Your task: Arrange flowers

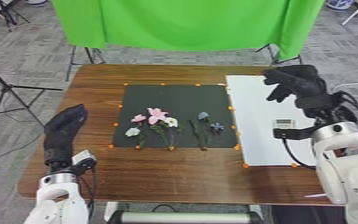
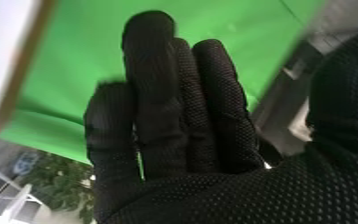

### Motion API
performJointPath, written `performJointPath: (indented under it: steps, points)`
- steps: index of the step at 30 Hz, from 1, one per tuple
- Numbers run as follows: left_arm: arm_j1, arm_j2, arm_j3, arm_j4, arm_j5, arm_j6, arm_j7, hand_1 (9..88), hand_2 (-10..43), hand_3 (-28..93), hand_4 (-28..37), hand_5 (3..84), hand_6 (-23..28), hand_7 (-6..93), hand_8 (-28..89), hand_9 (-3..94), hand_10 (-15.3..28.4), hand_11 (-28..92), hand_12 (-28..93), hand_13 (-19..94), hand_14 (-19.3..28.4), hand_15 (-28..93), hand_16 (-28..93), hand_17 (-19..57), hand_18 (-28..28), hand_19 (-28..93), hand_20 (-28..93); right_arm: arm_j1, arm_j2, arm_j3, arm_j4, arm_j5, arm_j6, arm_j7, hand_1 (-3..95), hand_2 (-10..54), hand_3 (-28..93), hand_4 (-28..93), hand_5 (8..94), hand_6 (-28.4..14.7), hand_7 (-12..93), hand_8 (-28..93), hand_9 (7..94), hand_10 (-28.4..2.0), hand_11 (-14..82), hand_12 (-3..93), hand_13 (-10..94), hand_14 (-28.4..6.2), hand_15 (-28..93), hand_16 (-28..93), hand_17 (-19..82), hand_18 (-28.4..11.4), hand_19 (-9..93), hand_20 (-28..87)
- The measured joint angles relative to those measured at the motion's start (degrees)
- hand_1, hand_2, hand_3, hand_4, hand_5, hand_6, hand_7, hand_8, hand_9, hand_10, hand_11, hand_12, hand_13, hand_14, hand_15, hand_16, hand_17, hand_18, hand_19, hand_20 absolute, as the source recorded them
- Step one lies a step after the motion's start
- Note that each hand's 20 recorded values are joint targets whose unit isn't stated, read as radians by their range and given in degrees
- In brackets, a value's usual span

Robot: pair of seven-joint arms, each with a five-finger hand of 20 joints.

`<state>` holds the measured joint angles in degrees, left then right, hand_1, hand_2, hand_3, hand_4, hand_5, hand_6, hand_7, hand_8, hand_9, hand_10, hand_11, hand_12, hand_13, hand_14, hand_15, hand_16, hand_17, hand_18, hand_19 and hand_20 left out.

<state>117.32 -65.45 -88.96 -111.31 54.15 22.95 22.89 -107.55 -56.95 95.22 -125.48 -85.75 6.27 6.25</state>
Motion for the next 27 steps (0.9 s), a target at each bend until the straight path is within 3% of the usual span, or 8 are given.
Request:
performJointPath:
  steps: [6, 9, 14, 17, 19, 22, 24, 27]
  points:
    - [0.89, -0.88, -0.56, -0.27, 0.54, -0.05, 0.17, 57.6, 3.2, 66, -10.7, 52.4, 1.1, 26.1, 1, 47.0, 11.1, 28, 10, 41, 11.1, 21, -3, 24.8, 10.0, 6, 35, -8.53, -3.92, 7.50, -1.81, 15.75, -3.72, -11.55, 9.2, -5.3, 78, -16, 42.4, -0.3, 8, -7, 36.9, -14.4, 3.3, 13.1, 30, -16.2, 6, 27, 15, -15.5, 12, 29]
    - [0.99, -1.91, -0.55, -0.44, 1.24, -0.30, 0.24, 57.5, 3.1, 66, -10.7, 52.6, 0.9, 26.0, 1, 47.8, 11.1, 28, 10, 41, 11.0, 21, -3, 24.8, 10.0, 6, 35, -11.71, -6.12, 7.60, -1.80, 23.56, -5.73, -17.75, 8.1, -7.3, 78, -16, 39.0, 0.2, 7, -7, 34.5, -14.2, 2.6, 12.6, 25, -15.8, 3, 25, 14, -15.1, 8, 27]
    - [1.26, -3.20, -1.44, -0.56, 4.92, -2.87, 0.20, 57.2, 3.3, 66, -10.8, 52.6, 0.8, 25.9, 1, 48.5, 11.1, 27, 11, 42, 11.2, 21, -3, 24.8, 10.0, 6, 35, -14.70, -7.96, 6.57, -1.00, 25.59, -8.73, -20.65, 4.8, -8.6, 76, -19, 38.0, 0.5, 6, -7, 34.4, -14.2, 2.7, 12.3, 24, -15.8, 3, 24, 11, -15.6, 9, 26]
    - [1.26, -3.29, -2.21, -0.67, 5.01, -3.98, 0.24, 57.0, 3.3, 66, -10.9, 52.7, 0.8, 25.5, 1, 48.7, 11.1, 27, 11, 42, 11.2, 21, -3, 24.7, 10.0, 6, 35, -14.96, -7.78, 5.86, -0.36, 26.29, -10.00, -20.42, -1.1, -8.6, 72, -26, 37.3, 0.4, 5, -6, 34.0, -14.2, 2.6, 12.0, 23, -15.9, 2, 23, 10, -15.1, 7, 24]
    - [1.26, -3.28, -2.69, -0.80, 4.92, -4.55, 0.31, 56.9, 3.3, 66, -10.9, 52.6, 0.8, 25.6, 1, 48.7, 11.1, 27, 11, 42, 11.3, 21, -3, 24.7, 10.1, 6, 35, -14.95, -7.49, 5.58, -0.20, 26.71, -10.48, -20.27, 8.1, -9.4, 51, -27, 29.1, 0.0, 2, -5, 25.6, -13.0, -0.4, 11.3, 15, -16.4, -4, 22, 2, -14.7, 6, 20]
    - [1.30, -3.26, -3.31, -1.11, 4.90, -5.46, 0.48, 56.6, 3.2, 66, -10.9, 52.7, 0.7, 25.6, 2, 48.9, 11.2, 27, 11, 42, 11.4, 21, -3, 24.6, 10.2, 6, 35, -14.49, -7.56, 6.52, 0.32, 29.48, -14.46, -18.43, 22.4, -9.5, 3, -10, 11.5, -2.8, -9, 0, 10.4, -12.7, -9.8, 13.1, 3, -18.4, -18, 23, -11, -17.4, 3, 9]
    - [1.29, -3.26, -3.53, -1.26, 4.90, -5.87, 0.75, 56.2, 3.0, 66, -10.9, 52.7, 0.7, 25.5, 2, 49.1, 11.2, 27, 11, 42, 11.4, 21, -3, 24.4, 10.1, 6, 34, -13.66, -8.12, 8.81, 0.99, 33.19, -21.25, -14.64, 23.5, -9.5, -6, -7, 8.3, -3.5, -11, 1, 7.8, -12.7, -12.7, 14.5, 1, -18.3, -22, 25, -14, -18.0, 3, 6]
    - [1.11, -3.27, -3.44, -1.28, 4.90, -6.22, 1.42, 55.7, 2.9, 64, -11.6, 52.3, 0.8, 25.5, 2, 49.2, 11.2, 27, 11, 43, 11.4, 21, -3, 24.2, 10.1, 5, 34, -11.93, -8.40, 11.70, 1.65, 35.02, -32.14, -8.74, 22.0, -9.5, -4, -7, 7.6, -3.8, -12, 2, 7.3, -12.8, -13.9, 15.2, 0, -18.2, -24, 26, -16, -18.4, 3, 5]
